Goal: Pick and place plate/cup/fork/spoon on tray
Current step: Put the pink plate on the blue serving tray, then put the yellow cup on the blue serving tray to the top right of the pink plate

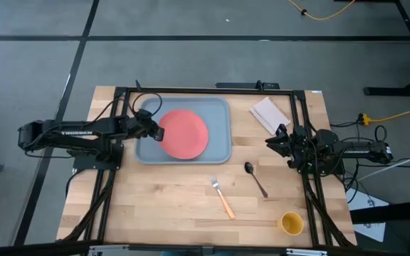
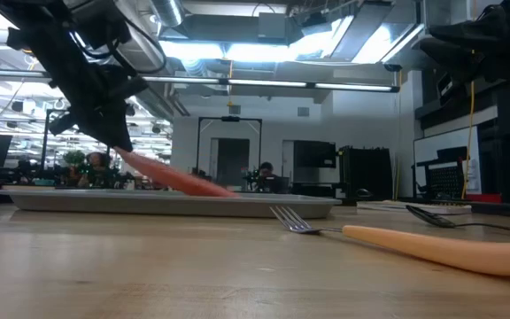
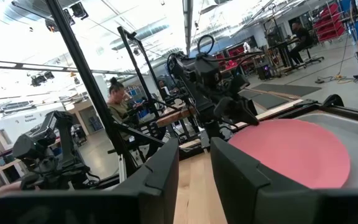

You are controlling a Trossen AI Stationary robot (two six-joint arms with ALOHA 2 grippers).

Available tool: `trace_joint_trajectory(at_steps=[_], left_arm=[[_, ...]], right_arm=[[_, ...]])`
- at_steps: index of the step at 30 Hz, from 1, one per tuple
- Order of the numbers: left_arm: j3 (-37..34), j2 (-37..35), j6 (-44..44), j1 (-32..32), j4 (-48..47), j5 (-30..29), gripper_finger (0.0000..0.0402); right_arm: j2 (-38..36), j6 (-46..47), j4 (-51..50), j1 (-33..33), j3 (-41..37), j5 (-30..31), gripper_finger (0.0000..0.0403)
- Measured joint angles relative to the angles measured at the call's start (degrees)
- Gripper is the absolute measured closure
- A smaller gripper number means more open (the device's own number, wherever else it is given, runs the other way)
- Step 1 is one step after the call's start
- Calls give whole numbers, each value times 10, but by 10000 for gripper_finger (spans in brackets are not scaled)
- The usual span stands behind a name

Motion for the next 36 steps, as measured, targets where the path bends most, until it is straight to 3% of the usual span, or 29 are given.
trace_joint_trajectory(at_steps=[13, 16, 20, 22, 24, 27, 29, 33, 36], left_arm=[[0, 0, 27, 6, 11, -29, 332], [0, -6, 26, 6, 32, 32, 334], [0, -13, 34, -5, 100, 175, 332], [0, -13, 34, -20, 133, 240, 333], [0, -13, 51, -40, 147, 275, 334], [0, -13, 106, -76, 124, 272, 335], [0, -13, 144, -100, 75, 272, 335], [-1, -13, 217, -153, -28, 246, 335], [-17, -13, 264, -180, 12, 223, 335]], right_arm=[[0, 14, -2, 0, 0, -5, 304], [0, 13, -2, 0, 0, -5, 304], [0, 4, 3, 0, 0, -8, 304], [0, -4, 41, 0, 0, -40, 304], [0, 6, 134, 0, 1, -119, 304], [0, 13, 239, 9, 29, -250, 304], [3, 11, 226, 26, 57, -286, 304], [48, -23, 158, 64, 109, -265, 304], [114, -32, 113, 90, 153, -225, 304]])
